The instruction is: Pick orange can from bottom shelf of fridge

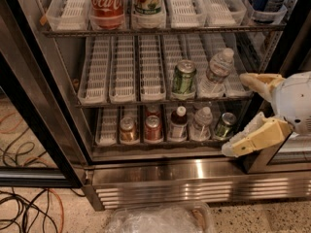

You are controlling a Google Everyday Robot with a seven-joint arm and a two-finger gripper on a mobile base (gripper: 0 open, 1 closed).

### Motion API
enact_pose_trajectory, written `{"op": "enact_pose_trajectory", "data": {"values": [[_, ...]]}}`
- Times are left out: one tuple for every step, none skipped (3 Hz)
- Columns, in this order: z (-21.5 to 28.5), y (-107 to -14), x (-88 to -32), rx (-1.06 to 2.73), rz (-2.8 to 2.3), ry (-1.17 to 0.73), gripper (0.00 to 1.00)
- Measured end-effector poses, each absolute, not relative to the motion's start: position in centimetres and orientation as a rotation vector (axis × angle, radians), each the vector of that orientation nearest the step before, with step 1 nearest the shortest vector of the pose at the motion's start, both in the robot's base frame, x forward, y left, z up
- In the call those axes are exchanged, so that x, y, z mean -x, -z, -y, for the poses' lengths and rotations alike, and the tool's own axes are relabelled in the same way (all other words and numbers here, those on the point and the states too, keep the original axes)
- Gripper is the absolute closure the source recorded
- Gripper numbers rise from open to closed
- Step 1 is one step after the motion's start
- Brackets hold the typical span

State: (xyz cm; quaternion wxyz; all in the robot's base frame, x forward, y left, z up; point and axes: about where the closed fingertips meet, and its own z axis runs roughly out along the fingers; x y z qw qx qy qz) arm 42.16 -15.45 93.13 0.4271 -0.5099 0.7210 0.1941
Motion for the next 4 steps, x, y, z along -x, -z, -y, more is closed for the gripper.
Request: {"op": "enact_pose_trajectory", "data": {"values": [[15.2,-93.0,-42.5,1.235,-1.794,-0.517,0.00],[14.4,-92.1,-43.2,1.120,-1.766,-0.581,0.00],[12.9,-91.9,-44.4,0.983,-1.723,-0.613,0.00],[11.7,-91.3,-45.3,0.867,-1.676,-0.601,0.00]]}}
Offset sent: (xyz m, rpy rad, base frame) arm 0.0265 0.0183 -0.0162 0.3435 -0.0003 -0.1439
